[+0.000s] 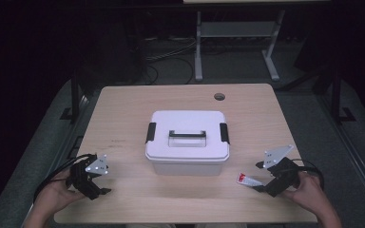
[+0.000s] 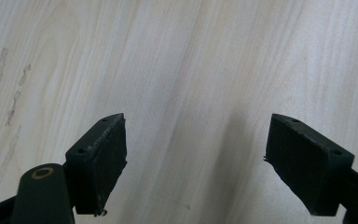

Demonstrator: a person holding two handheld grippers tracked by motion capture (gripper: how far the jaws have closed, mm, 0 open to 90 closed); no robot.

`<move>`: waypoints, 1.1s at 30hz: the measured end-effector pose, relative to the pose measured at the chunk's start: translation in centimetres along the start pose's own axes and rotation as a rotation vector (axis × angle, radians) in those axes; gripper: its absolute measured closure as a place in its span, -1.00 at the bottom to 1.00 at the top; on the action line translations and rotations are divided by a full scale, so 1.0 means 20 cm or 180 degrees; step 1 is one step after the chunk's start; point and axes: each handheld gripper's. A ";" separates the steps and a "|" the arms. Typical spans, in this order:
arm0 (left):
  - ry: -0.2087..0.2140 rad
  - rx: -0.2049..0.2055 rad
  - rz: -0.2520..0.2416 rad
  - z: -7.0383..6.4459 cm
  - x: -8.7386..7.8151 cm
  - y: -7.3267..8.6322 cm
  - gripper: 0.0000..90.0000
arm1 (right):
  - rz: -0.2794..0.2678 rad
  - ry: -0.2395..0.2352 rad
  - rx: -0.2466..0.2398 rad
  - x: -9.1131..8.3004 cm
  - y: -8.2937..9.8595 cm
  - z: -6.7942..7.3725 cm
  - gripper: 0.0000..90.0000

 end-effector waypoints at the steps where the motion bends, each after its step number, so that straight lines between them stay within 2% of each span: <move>1: 0.0000 0.0000 0.0000 0.00 0.00 0.00 -0.55 | 0.0000 0.0000 0.0000 0.00 0.00 0.00 -0.61; 7: 0.0057 0.0101 0.0139 0.04 -0.04 -0.04 -0.56 | -0.0005 -0.0011 -0.0003 0.01 0.00 -0.01 -0.61; 14: 0.0103 0.0177 0.0199 0.07 -0.09 -0.10 -0.55 | 0.0001 -0.0017 -0.0013 0.01 -0.01 -0.01 -0.61; 22: 0.0125 0.0303 0.0240 0.09 -0.16 -0.19 -0.53 | 0.0014 -0.0019 -0.0055 0.02 -0.03 -0.01 -0.61; 33: 0.0172 0.0397 0.0251 0.11 -0.20 -0.31 -0.51 | 0.0011 -0.0041 -0.0079 0.02 -0.04 -0.01 -0.61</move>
Point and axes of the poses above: each handheld gripper's, and its own axes: x roughly forward along the jaws, y roughly out of its underside, z roughly to its left, and after that the axes turned 8 degrees about -z, right-handed
